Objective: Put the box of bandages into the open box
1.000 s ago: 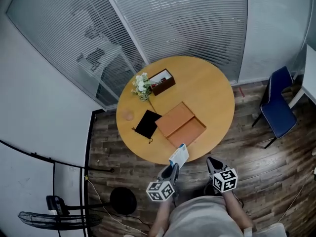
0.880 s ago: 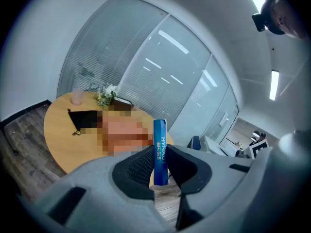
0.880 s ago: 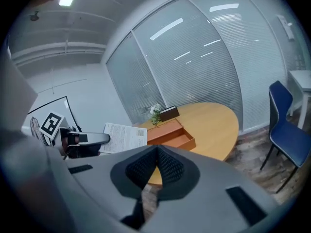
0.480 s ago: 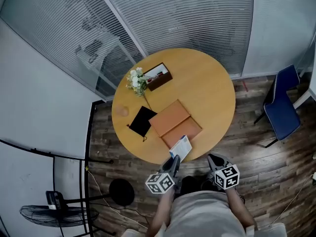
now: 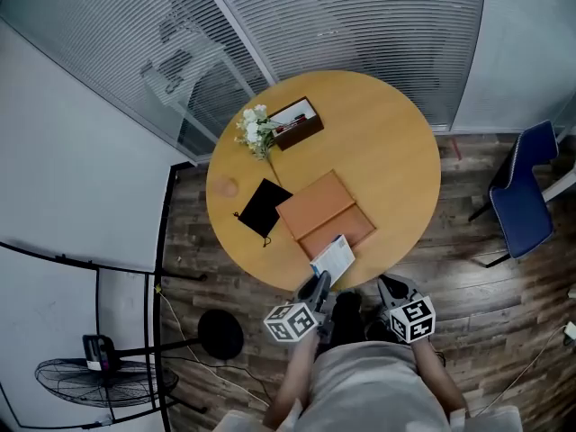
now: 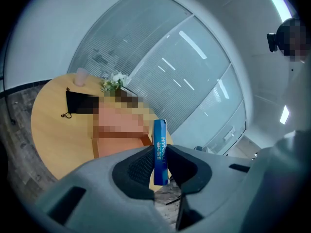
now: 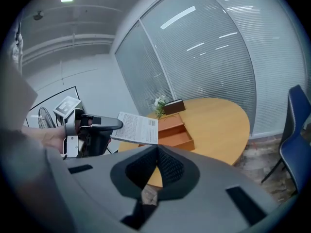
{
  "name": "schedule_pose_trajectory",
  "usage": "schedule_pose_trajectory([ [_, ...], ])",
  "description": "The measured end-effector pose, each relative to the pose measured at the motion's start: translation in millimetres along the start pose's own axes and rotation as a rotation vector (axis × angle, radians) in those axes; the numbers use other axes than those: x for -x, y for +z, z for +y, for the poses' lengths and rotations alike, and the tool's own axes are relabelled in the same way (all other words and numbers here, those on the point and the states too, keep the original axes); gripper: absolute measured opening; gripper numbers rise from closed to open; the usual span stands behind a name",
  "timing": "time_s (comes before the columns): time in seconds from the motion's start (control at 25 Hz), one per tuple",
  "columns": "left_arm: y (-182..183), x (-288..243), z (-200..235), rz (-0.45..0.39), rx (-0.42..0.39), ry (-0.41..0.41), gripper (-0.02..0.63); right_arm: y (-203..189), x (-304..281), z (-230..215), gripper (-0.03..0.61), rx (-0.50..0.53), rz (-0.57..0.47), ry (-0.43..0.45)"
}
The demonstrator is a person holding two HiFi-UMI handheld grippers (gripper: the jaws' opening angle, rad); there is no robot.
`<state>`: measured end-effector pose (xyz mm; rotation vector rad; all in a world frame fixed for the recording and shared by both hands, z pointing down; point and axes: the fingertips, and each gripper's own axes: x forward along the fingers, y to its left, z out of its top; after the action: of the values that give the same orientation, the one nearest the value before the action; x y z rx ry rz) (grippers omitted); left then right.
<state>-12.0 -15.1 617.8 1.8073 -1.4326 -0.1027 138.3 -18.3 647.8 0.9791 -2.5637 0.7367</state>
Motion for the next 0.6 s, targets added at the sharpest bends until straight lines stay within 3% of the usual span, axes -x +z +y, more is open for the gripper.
schedule_pose_trajectory([
  [0.24, 12, -15, 12, 0.033, 0.051, -0.012, 0.069, 16, -30, 5, -0.002, 0.171, 0.058, -0.029],
  [0.6, 21, -45, 34, 0.095, 0.215, -0.050, 0.069, 28, -82, 24, 0.011, 0.615, 0.168, -0.021],
])
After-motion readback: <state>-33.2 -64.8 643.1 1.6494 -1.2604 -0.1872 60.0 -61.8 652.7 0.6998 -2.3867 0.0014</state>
